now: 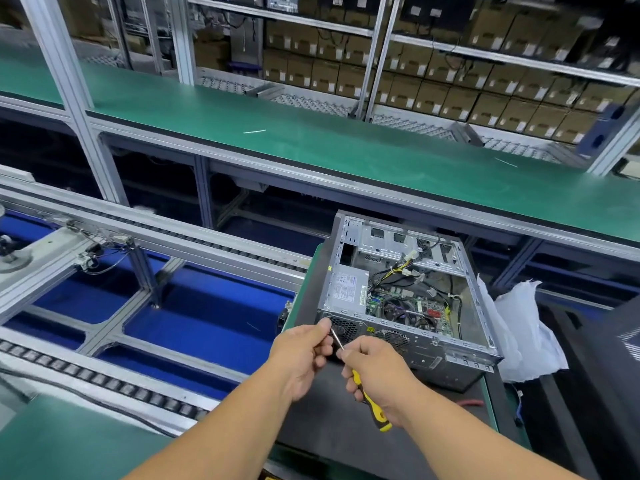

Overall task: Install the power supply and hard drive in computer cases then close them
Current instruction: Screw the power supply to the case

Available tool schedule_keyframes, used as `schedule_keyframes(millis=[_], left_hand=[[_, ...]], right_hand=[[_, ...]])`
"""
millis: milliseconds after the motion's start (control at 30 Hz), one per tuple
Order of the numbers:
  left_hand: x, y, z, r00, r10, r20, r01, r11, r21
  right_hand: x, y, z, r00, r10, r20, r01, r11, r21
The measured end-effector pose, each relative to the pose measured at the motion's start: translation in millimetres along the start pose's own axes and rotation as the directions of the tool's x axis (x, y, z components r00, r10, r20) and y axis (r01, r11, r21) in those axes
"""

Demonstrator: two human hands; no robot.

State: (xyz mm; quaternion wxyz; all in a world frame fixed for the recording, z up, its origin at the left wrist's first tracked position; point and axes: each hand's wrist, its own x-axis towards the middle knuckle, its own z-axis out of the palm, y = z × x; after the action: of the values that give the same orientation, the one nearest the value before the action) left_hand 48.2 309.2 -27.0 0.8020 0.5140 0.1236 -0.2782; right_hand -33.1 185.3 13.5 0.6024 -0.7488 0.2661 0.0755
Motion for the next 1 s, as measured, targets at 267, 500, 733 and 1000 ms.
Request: schedule_keyframes(millis=[267,500,733,1000], left_hand=[[10.6,7.6,-2.6,1.0,0.007,-0.007,-0.006,0.994,0.11],[10.4,6.8,-0.9,1.0,0.03,0.001,-0.03,0.983,0.183],[14.4,8.6,-5.8,0.996,0.09,0.003,-0.083,0.898,0.433],[21.6,5.0,3.9,0.992,0.118,-0.034,-0.088,0.876,0.474]], right_hand=[[10.9,2.4,6.8,0.999,0.012,0.036,-0.012,1.0,0.0],[14.0,-1.8,9.6,0.999,0.03,0.039,-0.032,0.998,0.062],[14.4,-2.2,7.4,0.998,0.055,0.027,-0.056,0.998,0.033],[21.0,-2.5,24.0,0.99,0.14,-0.027,-0.126,0.95,0.287]])
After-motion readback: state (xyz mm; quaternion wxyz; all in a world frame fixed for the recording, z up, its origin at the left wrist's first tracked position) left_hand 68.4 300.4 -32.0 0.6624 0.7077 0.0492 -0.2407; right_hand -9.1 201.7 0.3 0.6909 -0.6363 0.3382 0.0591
